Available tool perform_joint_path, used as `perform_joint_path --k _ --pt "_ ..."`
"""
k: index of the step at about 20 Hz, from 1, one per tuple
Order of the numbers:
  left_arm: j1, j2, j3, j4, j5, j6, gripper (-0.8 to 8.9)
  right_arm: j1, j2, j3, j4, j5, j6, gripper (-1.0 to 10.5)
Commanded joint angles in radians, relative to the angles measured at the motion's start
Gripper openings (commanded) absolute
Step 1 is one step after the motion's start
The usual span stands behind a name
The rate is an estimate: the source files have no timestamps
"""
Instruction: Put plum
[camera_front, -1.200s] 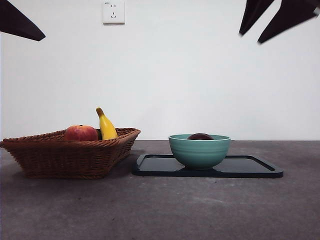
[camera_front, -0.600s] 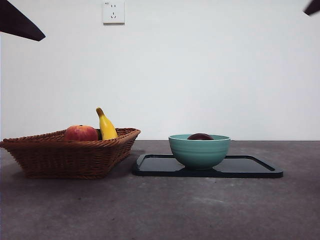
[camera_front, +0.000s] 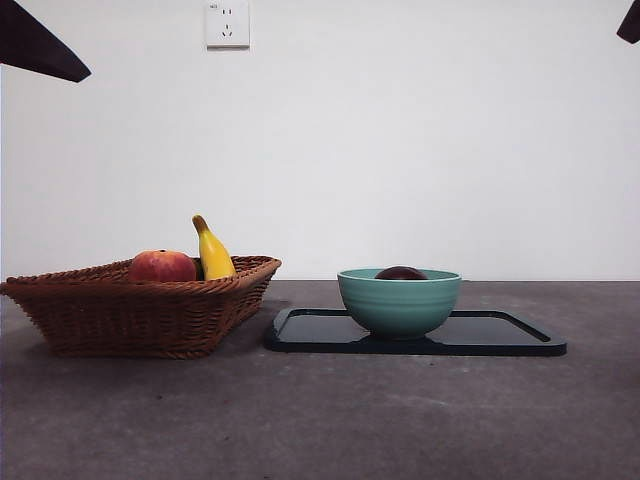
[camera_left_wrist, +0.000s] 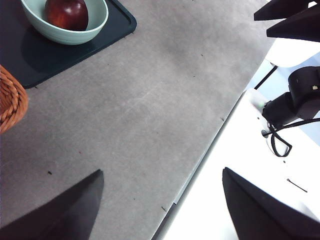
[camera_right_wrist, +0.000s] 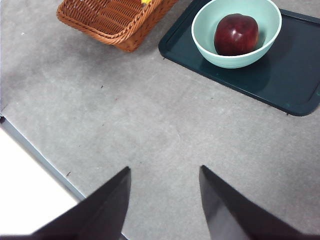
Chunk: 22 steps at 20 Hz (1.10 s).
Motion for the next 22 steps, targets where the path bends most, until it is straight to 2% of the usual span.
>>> perform_joint_path --k 1,7,10,13,17,22 --pt "-0.005 0.007 0.008 0.011 0.005 0.012 3.74 0.006 0.005 0.002 0.01 -0.004 -0.004 2.2" --pt "-0.005 0.007 0.008 0.024 0.005 -0.003 3.74 0.006 0.005 0.002 0.01 -0.004 -0.004 2.2" --pt "-0.016 0.014 0.013 0.143 -0.002 -0.111 3.76 0.006 0.005 0.002 0.01 -0.004 -0.004 2.2" --pt "-0.058 0.06 0.057 0.248 -0.076 -0.18 4.13 0.006 0.005 0.002 0.01 -0.004 -0.004 2.2" --pt "-0.118 0.227 0.21 0.277 -0.176 -0.214 4.12 0.006 0.005 0.002 0.01 -0.004 -0.004 2.2" --pt "-0.185 0.526 0.488 0.274 -0.276 -0.233 4.1 0.006 0.004 0.002 0.009 -0.004 -0.004 2.2"
